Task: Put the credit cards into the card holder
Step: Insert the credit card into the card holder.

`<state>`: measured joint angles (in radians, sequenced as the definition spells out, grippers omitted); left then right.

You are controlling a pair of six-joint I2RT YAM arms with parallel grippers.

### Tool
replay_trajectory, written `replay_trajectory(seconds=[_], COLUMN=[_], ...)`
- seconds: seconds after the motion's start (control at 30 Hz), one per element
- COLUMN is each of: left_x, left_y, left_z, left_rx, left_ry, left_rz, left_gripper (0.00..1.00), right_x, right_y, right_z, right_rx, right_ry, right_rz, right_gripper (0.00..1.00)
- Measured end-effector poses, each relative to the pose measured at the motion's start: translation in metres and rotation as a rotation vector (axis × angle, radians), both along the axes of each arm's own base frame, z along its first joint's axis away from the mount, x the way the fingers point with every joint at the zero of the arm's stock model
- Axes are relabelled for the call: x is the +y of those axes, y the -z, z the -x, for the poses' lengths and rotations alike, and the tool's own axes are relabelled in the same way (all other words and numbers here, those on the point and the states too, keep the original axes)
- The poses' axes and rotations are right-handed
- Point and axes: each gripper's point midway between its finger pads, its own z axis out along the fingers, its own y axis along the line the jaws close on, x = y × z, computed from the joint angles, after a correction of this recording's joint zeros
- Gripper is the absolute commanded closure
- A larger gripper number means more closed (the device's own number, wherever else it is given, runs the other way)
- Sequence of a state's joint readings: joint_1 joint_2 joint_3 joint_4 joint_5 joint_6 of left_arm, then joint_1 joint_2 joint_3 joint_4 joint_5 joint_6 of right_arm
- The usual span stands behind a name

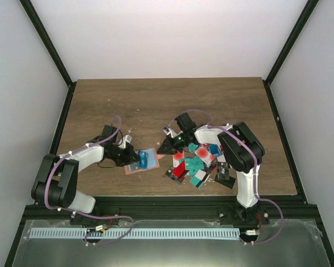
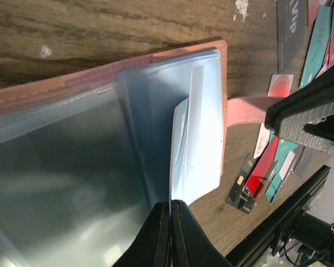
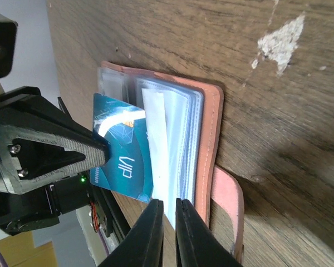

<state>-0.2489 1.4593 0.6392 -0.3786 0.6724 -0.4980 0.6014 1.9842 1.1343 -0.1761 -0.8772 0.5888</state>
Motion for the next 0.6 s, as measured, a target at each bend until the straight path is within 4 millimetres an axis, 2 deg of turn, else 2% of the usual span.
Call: replay_trajectory(seconds=[0.3, 0.6], left_x=[-0.002, -0.005], left_y=[0.000, 0.005], left_z=[-0.008, -0.008], left_rx=[-0.031, -0.040], left_ry=[-0.020, -0.040], left_rz=[0.020, 0.053], left_gripper=[0.96, 0.96], right_x=[0.003, 0.006], right_y=[0.011, 0.013], right_z=[0.008, 0.015], right_rx=[0.006, 0.010], right_ry=[-0.031, -0.045], right_rz=[0.014, 0.020], right_gripper=[0.92, 0.94])
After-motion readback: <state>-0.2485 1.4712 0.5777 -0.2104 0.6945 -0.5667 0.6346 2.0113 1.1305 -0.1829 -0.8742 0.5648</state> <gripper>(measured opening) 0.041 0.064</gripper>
